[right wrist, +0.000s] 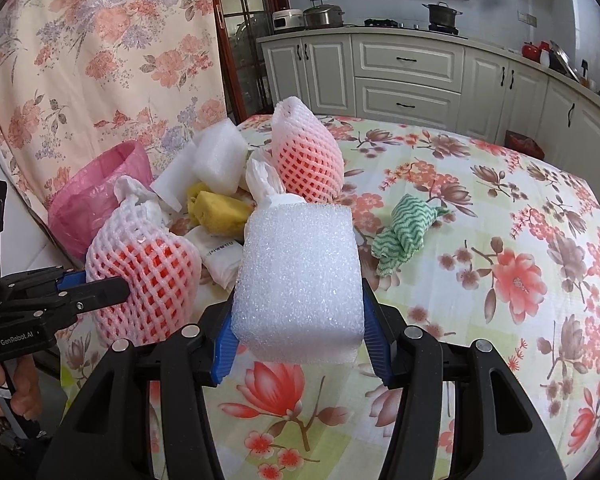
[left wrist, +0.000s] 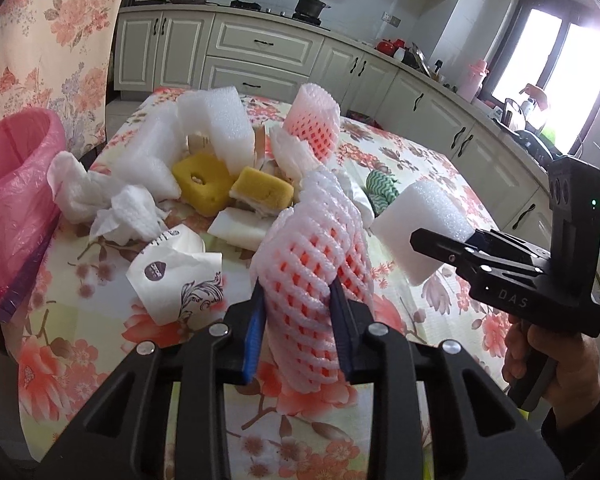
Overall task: Collect trash
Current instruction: 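Carry the fruit net and foam block to the pink wastebasket with both grippers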
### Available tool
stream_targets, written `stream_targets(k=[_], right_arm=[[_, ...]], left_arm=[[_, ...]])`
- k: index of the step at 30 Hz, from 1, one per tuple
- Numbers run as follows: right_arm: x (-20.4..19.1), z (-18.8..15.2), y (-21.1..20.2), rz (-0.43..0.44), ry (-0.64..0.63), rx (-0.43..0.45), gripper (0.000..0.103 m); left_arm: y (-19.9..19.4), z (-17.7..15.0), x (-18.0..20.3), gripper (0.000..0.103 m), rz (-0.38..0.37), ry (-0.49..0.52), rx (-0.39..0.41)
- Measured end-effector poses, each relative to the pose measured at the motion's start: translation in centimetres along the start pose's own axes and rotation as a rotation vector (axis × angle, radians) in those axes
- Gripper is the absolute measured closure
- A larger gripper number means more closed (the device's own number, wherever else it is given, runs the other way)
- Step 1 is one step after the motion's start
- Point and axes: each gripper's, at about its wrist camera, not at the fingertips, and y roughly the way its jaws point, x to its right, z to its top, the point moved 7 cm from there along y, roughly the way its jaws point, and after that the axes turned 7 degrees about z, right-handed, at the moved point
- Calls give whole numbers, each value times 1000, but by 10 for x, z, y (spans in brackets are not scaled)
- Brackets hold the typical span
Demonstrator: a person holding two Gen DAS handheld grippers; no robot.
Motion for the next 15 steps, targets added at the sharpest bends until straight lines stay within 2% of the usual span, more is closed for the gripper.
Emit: stream_targets(k=[4, 8, 15], right_arm=[[-12, 16, -9, 6, -20, 31, 52], [-32, 38, -12, 29, -50, 64, 52], [-95, 86, 2, 119, -138, 104, 52]], left_arm=[[-23, 15, -9, 74, 8, -15, 57], [-54, 36, -36, 74, 59, -49, 148], [-112, 71, -113, 73, 258, -96, 298]])
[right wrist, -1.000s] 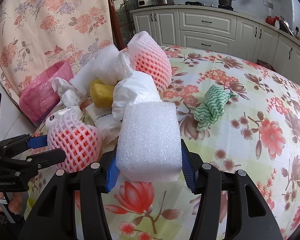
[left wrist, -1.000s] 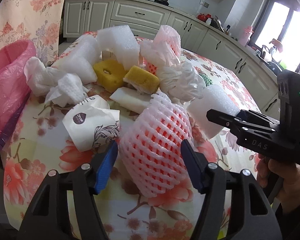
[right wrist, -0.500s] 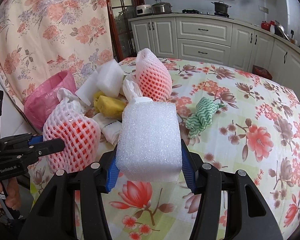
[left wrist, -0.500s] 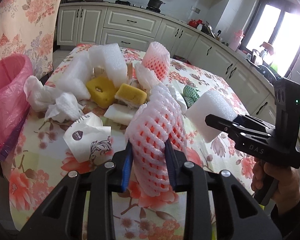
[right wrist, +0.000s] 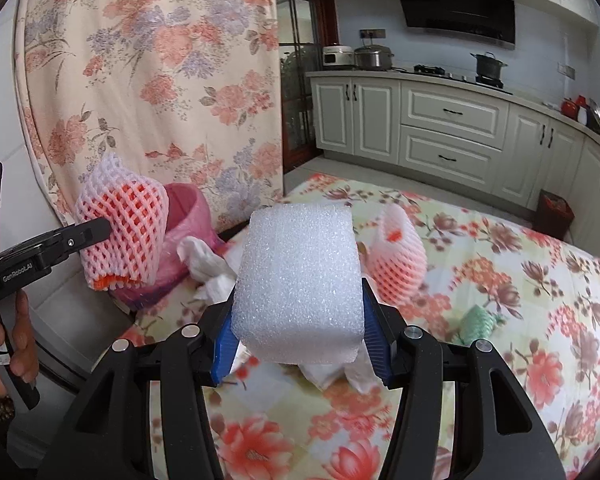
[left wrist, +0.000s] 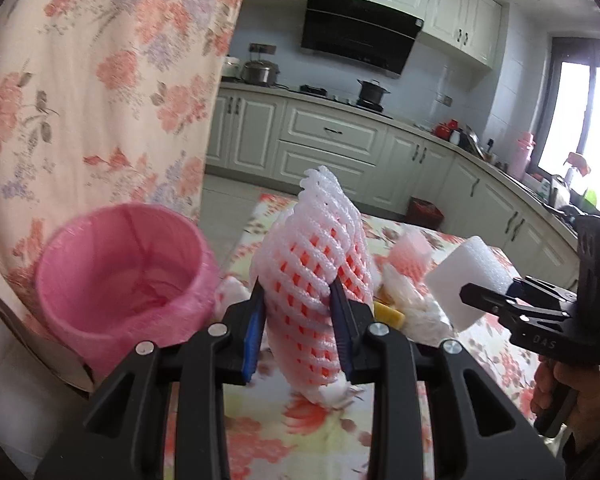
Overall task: Collect trash
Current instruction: 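Carry the fruit net and foam block to the pink wastebasket with both grippers, then open both grippers over the wastebasket, dropping the net and foam block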
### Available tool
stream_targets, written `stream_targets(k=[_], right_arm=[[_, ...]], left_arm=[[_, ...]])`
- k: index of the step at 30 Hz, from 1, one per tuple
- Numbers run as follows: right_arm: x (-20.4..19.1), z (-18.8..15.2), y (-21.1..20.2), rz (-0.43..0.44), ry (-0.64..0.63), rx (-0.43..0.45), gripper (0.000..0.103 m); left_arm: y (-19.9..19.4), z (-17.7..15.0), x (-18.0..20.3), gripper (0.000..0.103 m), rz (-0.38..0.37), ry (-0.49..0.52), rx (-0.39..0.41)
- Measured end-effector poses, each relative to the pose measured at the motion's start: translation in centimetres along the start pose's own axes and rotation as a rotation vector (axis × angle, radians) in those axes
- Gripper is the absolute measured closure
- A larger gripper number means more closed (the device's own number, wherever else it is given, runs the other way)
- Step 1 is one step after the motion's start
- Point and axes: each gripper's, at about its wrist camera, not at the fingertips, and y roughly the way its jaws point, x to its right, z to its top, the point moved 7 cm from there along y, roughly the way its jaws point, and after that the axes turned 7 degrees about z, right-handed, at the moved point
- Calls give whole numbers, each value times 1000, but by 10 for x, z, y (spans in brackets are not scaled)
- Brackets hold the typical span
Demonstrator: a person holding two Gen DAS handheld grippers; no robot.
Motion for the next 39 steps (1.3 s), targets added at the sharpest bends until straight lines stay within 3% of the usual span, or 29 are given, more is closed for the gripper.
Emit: stream_targets(k=[7, 12, 22, 30, 31, 33, 34, 36, 39], right_arm=[[-61, 42, 49, 113, -61, 0, 52], [-102, 61, 85, 182, -99, -11, 51], [-172, 85, 150, 283, -166, -43, 51], [-194, 84, 188, 318, -190, -82, 50], [-194, 83, 192, 319, -197, -88, 49], [-193, 80, 196, 305, -202, -98, 26], [-190, 80, 196, 298, -201, -90, 22], [-185, 80, 196, 288, -196, -87, 22], [-170, 81, 192, 248, -189, -79, 22]], left_arm=[[-10, 34, -75, 72, 158, -46, 80], [-12, 38, -112, 72, 240, -67, 105], [-10, 48, -168, 70, 324, -126, 128], [-4, 52, -185, 70, 343, -152, 130], [-3, 53, -187, 70, 344, -153, 129], [1, 54, -188, 68, 343, -155, 127], [3, 55, -188, 68, 343, -156, 126], [7, 55, -188, 67, 341, -160, 123], [13, 54, -187, 56, 339, -163, 116]])
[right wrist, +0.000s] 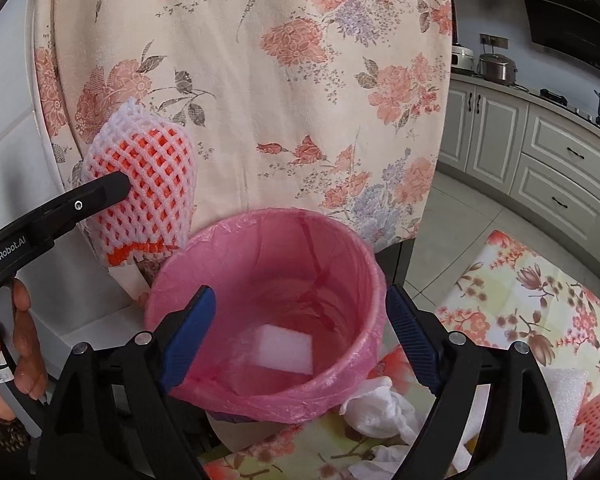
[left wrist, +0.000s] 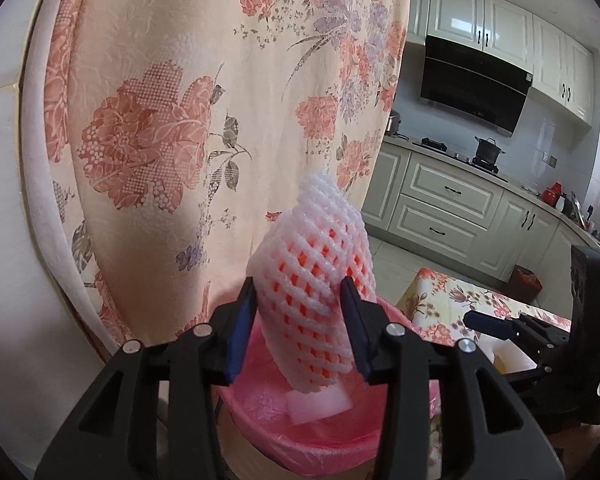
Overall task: Collect trash
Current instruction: 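Open both grippers over the wastebasket, dropping the net and foam block, then grasp the white paper cup with the left gripper while the right grasps the green striped cloth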
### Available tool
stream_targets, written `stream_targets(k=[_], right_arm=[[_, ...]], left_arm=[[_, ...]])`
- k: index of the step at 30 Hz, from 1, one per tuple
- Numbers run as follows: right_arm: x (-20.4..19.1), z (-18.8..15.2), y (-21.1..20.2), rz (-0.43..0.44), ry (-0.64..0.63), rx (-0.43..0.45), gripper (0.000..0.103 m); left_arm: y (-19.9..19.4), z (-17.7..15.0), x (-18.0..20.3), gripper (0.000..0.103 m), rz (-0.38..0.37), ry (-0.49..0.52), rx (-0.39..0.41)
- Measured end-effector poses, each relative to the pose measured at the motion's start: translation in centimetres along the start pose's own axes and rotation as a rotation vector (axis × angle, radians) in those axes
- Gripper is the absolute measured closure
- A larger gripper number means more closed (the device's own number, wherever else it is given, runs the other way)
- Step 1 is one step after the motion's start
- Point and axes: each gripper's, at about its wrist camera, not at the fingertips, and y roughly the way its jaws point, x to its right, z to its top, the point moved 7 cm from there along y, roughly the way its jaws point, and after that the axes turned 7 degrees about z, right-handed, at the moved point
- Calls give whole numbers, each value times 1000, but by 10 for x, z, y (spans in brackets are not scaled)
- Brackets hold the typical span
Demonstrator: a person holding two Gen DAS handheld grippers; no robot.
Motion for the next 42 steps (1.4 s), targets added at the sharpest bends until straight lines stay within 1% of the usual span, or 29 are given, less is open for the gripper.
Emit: stream_targets(k=[1, 3, 4, 12, 14, 16, 20, 25, 31, 38, 42], right_arm=[[5, -2, -5, -13, 7, 3, 22], [17, -7, -17, -37, 32, 11, 21], [23, -10, -23, -48, 42, 12, 21], [61, -45, -72, -137, 115, 18, 20], [69, -53, -83, -152, 129, 18, 20], [75, -61, -94, -166, 144, 20, 20], [91, -79, -116, -199, 179, 24, 19], [111, -101, -144, -249, 219, 30, 19], [138, -131, -174, -316, 281, 27, 19], [156, -163, -200, -367, 327, 25, 19], [165, -181, -212, -387, 355, 17, 19]], left_arm=[[2, 0, 2, 51, -5, 4, -4], [6, -1, 4, 44, 2, 9, -9], [7, -1, 5, 36, 5, 8, -13], [6, -4, 15, 35, -5, 22, -20], [4, -6, 18, 34, -5, 28, -23], [3, -7, 18, 32, 3, 25, -23], [-3, -9, 18, 31, 14, 26, -28], [-8, -14, 29, 31, -2, 36, -39], [-15, -27, 66, 29, -86, 67, -65], [-28, -58, 121, 29, -211, 130, -115], [-32, -78, 145, 29, -270, 139, -165]])
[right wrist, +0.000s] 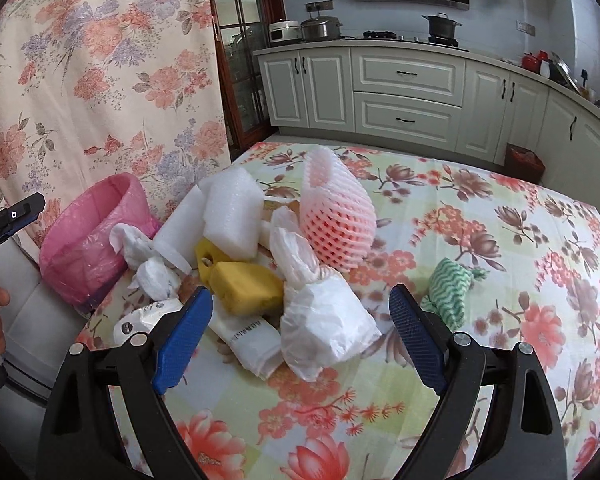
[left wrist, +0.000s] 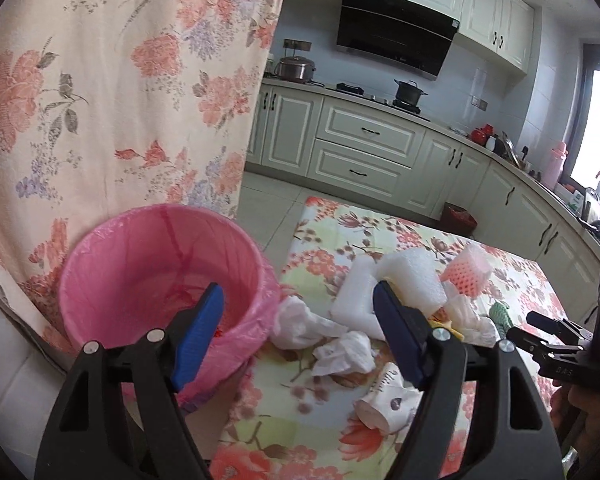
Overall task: Collect trash
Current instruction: 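Grasp the white paper cup with the left gripper while the right grasps the green striped cloth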
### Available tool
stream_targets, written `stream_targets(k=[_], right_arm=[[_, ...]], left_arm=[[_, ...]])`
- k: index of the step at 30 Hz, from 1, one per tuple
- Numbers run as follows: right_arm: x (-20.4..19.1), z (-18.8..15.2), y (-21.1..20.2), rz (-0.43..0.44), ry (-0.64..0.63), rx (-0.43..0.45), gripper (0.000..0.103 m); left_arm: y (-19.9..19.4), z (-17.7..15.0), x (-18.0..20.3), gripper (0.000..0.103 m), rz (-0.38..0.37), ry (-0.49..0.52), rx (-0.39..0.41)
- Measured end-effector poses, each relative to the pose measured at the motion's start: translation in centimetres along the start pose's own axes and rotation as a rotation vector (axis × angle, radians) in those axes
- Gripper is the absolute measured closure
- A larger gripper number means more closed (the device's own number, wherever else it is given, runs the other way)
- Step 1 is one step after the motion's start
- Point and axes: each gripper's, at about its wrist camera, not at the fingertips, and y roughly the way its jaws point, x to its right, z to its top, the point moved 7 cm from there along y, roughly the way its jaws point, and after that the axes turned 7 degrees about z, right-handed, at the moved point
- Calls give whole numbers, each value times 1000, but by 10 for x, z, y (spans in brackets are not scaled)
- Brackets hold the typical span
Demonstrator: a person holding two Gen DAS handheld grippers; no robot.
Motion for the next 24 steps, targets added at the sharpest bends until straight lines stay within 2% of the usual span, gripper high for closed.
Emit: stream_targets(k=[9, 22, 24], right_arm=[[38, -26, -4, -34, 62, -24, 19], [52, -44, 7, -24, 90, -60, 19], [55, -46, 8, -25, 98, -63, 19]], left_arm=[[17, -41, 44, 29, -62, 31, -116], [44, -87, 80, 29, -101, 79, -248], [48, -93, 82, 25, -100, 77, -268]])
